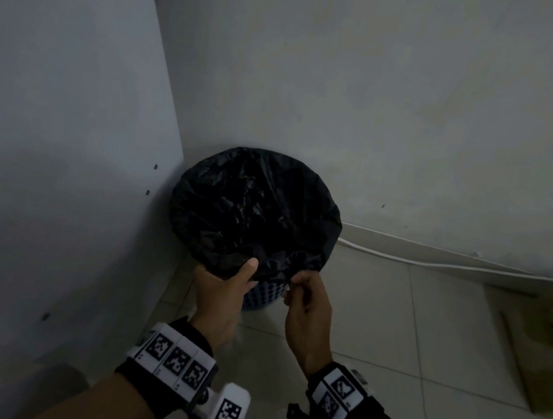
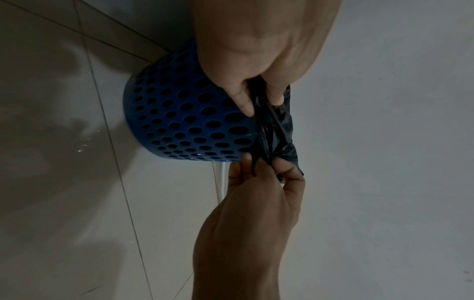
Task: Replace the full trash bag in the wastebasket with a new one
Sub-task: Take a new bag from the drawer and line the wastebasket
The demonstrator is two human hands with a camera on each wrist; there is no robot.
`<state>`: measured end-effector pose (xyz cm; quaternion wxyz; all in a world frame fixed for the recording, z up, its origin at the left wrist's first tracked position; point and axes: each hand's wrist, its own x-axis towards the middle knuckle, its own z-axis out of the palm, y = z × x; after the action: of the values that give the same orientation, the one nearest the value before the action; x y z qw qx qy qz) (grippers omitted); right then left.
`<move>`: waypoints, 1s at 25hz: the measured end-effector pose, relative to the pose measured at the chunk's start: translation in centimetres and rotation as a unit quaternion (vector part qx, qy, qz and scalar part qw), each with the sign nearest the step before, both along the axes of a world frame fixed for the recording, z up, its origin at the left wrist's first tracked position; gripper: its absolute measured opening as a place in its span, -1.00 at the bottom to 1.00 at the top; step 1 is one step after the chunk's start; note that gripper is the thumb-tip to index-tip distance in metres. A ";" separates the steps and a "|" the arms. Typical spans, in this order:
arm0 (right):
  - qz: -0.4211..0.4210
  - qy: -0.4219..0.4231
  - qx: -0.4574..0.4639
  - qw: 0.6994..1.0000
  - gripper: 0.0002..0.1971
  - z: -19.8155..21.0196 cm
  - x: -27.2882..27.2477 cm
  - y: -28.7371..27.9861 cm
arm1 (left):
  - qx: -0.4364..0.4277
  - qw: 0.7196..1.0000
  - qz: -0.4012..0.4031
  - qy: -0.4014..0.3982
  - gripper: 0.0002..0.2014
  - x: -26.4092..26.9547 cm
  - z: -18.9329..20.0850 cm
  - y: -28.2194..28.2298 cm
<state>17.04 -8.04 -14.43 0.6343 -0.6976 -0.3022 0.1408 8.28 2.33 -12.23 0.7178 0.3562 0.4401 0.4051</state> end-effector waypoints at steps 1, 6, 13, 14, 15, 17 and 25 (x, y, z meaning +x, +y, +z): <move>0.008 -0.025 -0.015 1.000 -0.78 -0.1 0.0 -0.2 | -0.002 1.000 0.001 0.001 -0.33 0.0 0.0 0.0; -0.005 -0.086 -0.080 0.993 -0.81 0.5 0.6 -0.6 | -0.002 1.000 -0.001 0.007 -0.35 0.0 0.2 -0.2; -0.024 0.277 0.018 0.960 -0.81 1.5 -1.2 1.0 | -0.018 1.000 -0.007 0.001 -0.25 0.2 0.6 -0.8; -0.010 0.377 0.050 0.925 -0.78 1.8 -1.2 1.4 | -0.018 1.000 -0.008 0.002 -0.26 0.2 0.6 -0.9; -0.003 0.442 0.072 0.894 -0.75 1.9 -1.0 1.6 | -0.016 1.000 -0.012 0.004 -0.27 0.2 0.6 -1.0; -0.005 0.493 0.086 0.866 -0.72 1.8 -0.7 1.9 | -0.014 1.000 -0.017 0.013 -0.26 0.2 0.7 -1.3; 0.013 0.548 0.086 0.832 -0.80 3.7 0.7 1.7 | -0.022 0.999 -0.019 0.023 -0.26 -0.3 0.5 -0.2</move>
<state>17.76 -6.29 -10.71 0.7513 -0.4446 0.0747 0.4819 7.94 2.15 -11.77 0.7226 0.3577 0.4584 0.3738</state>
